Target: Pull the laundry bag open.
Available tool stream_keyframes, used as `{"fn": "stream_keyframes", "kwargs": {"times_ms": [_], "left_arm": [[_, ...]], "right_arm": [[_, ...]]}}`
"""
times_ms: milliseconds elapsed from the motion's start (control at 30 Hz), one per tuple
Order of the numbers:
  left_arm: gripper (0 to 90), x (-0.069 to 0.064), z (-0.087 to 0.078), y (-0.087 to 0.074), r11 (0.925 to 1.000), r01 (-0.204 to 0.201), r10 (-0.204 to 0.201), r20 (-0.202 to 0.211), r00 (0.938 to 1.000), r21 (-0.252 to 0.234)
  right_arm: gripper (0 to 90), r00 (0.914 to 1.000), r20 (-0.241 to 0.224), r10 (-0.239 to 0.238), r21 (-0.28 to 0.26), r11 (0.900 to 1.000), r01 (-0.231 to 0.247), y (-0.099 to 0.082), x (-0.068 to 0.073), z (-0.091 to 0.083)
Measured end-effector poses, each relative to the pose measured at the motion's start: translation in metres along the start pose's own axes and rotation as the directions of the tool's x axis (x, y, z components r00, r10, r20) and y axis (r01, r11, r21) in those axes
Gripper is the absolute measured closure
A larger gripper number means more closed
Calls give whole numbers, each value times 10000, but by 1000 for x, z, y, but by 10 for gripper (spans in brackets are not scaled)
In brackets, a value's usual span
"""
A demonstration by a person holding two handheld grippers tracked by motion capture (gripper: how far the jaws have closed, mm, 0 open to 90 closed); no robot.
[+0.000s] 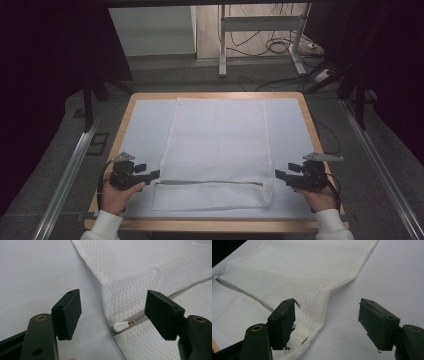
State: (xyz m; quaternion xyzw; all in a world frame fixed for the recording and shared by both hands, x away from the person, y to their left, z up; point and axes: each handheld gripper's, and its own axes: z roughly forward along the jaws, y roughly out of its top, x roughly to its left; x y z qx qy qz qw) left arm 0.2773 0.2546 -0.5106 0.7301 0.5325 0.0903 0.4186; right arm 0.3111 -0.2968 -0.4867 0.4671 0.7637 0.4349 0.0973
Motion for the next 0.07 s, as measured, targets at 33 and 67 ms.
{"fn": "stream_keyframes", "kwargs": {"times_ms": [33, 67], "left_arm": [[292, 1, -1, 0, 10000, 14, -14, -3, 10000, -22], [292, 1, -1, 0, 10000, 6, -6, -4, 10000, -33]], "right_arm": [[277, 10000, -7, -40, -10, 10000, 40, 0, 0, 0], [275, 10000, 5, -58, -20, 10000, 58, 0, 1, 1]]}}
